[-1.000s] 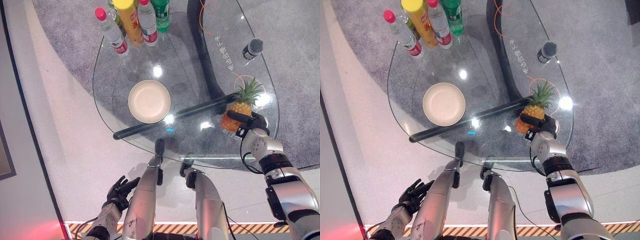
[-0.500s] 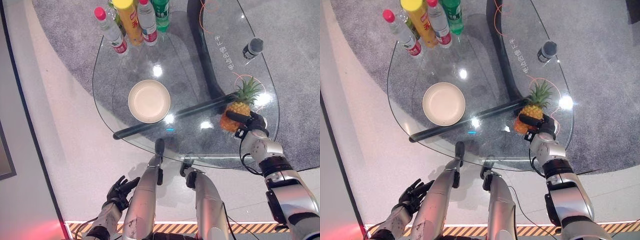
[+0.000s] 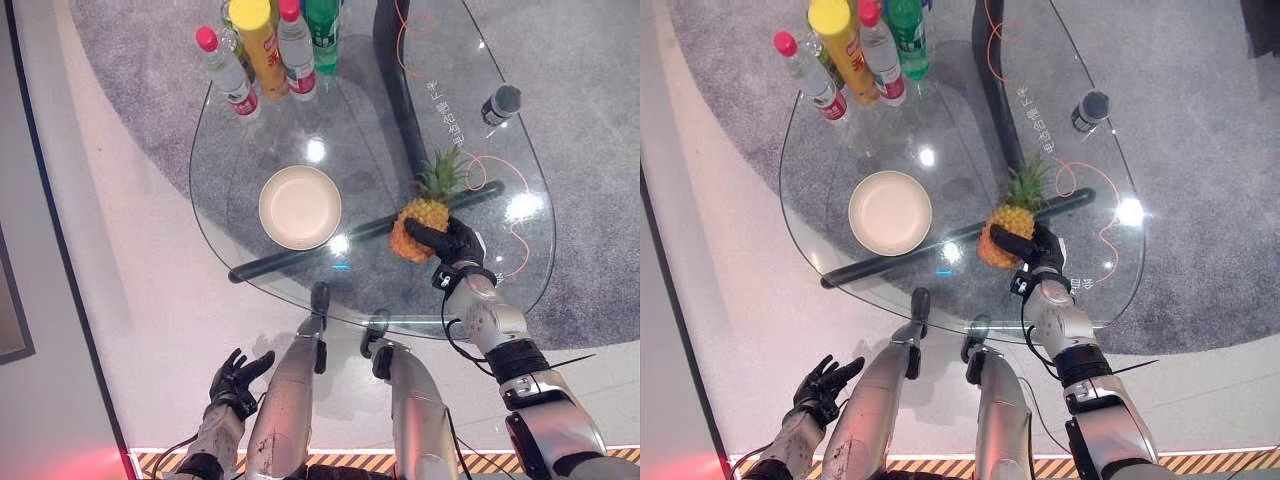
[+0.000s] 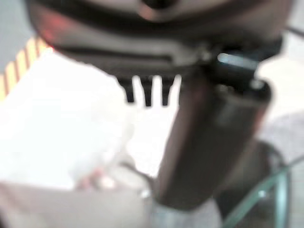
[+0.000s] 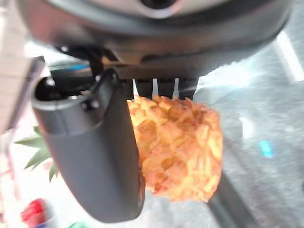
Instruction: Pick up the fruit to the plate
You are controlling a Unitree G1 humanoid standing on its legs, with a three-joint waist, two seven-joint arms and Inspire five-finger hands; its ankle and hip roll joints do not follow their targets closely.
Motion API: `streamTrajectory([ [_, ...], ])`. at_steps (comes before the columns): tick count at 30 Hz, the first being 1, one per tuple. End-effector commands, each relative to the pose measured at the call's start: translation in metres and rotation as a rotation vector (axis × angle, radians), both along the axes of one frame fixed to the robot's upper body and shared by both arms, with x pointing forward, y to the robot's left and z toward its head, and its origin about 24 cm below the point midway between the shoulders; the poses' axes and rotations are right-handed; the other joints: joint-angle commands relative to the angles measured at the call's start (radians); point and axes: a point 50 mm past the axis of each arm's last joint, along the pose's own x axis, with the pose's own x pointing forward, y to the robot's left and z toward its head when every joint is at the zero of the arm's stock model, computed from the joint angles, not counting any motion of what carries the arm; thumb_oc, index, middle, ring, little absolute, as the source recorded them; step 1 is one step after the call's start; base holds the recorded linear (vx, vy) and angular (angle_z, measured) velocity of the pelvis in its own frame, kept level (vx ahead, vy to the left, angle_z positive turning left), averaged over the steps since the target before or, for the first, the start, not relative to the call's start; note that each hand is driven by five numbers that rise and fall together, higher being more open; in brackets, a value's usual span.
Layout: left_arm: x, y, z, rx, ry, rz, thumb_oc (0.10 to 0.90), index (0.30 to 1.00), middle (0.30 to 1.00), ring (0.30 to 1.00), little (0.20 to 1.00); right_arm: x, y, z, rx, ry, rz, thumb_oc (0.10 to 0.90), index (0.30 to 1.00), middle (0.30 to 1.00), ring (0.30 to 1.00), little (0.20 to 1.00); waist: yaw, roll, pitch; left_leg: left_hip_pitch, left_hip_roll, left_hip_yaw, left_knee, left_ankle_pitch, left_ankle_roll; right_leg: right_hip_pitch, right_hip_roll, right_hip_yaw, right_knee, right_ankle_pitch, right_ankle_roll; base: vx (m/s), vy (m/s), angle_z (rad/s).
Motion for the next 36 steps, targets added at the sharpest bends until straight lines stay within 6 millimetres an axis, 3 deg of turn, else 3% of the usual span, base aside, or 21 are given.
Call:
streamTrajectory([
  [1, -0.028, 0.013, -0.005, 0.051, -0.004, 0.156, 0.800, 0.900, 0.900, 0.900, 0.900, -0.007, 0.002, 0.062, -0.028, -0.344, 0.070, 0.100, 0.300, 0.300, 0.300, 0.200, -0.027, 0.008, -0.018, 0.065, -0.006, 0.024, 0.127, -0.116, 0.038, 0.049, -0.037, -0.054, -0.128, 0.192, 0.052, 0.00, 0.000, 0.00],
  [12, -0.016, 0.033, 0.027, 0.052, -0.284, 0.369, 0.800, 0.900, 0.900, 0.900, 0.900, -0.028, 0.043, 0.068, -0.064, -0.480, 0.354, 0.100, 0.300, 0.300, 0.300, 0.200, -0.028, 0.007, -0.018, 0.130, -0.002, 0.032, 0.127, -0.118, 0.032, 0.118, -0.048, -0.066, -0.116, 0.163, 0.047, 0.00, -0.001, 0.00],
  [16, -0.006, 0.035, 0.044, 0.061, -0.402, 0.350, 0.800, 0.900, 0.900, 0.900, 0.900, -0.035, 0.054, 0.073, -0.109, -0.521, 0.460, 0.100, 0.300, 0.300, 0.300, 0.200, -0.022, 0.010, -0.018, 0.149, 0.001, 0.034, 0.125, -0.117, 0.031, 0.141, -0.051, -0.073, -0.115, 0.157, 0.046, 0.00, -0.008, 0.01],
  [20, 0.009, 0.034, 0.071, 0.052, -0.573, 0.284, 0.800, 0.900, 0.900, 0.900, 0.900, -0.040, 0.062, 0.080, -0.186, -0.563, 0.562, 0.100, 0.300, 0.300, 0.300, 0.200, -0.014, 0.014, -0.018, 0.160, 0.004, 0.036, 0.126, -0.114, 0.031, 0.157, -0.054, -0.080, -0.112, 0.155, 0.047, 0.00, -0.026, 0.04],
  [26, 0.038, 0.010, 0.130, -0.017, -0.862, 0.044, 0.800, 0.900, 0.900, 0.900, 0.900, -0.048, 0.070, 0.082, -0.253, -0.593, 0.660, 0.100, 0.300, 0.300, 0.300, 0.200, -0.006, 0.013, -0.018, 0.171, 0.003, 0.034, 0.131, -0.115, 0.037, 0.183, -0.052, -0.087, -0.123, 0.160, 0.047, 0.00, -0.022, 0.01],
  [33, 0.051, -0.021, 0.175, -0.170, -1.084, -0.267, 0.800, 0.900, 0.900, 0.900, 0.900, -0.054, 0.069, 0.074, -0.296, -0.593, 0.696, 0.100, 0.300, 0.300, 0.300, 0.200, -0.006, 0.010, -0.018, 0.174, -0.001, 0.030, 0.134, -0.113, 0.043, 0.209, -0.047, -0.094, -0.148, 0.171, 0.045, -0.01, -0.029, 0.02],
  [36, 0.053, -0.028, 0.183, -0.222, -1.117, -0.333, 0.800, 0.900, 0.900, 0.900, 0.900, -0.056, 0.071, 0.072, -0.317, -0.592, 0.718, 0.100, 0.300, 0.300, 0.300, 0.200, -0.007, 0.010, -0.018, 0.174, -0.003, 0.028, 0.133, -0.112, 0.045, 0.212, -0.045, -0.094, -0.156, 0.176, 0.046, 0.00, 0.000, 0.00],
])
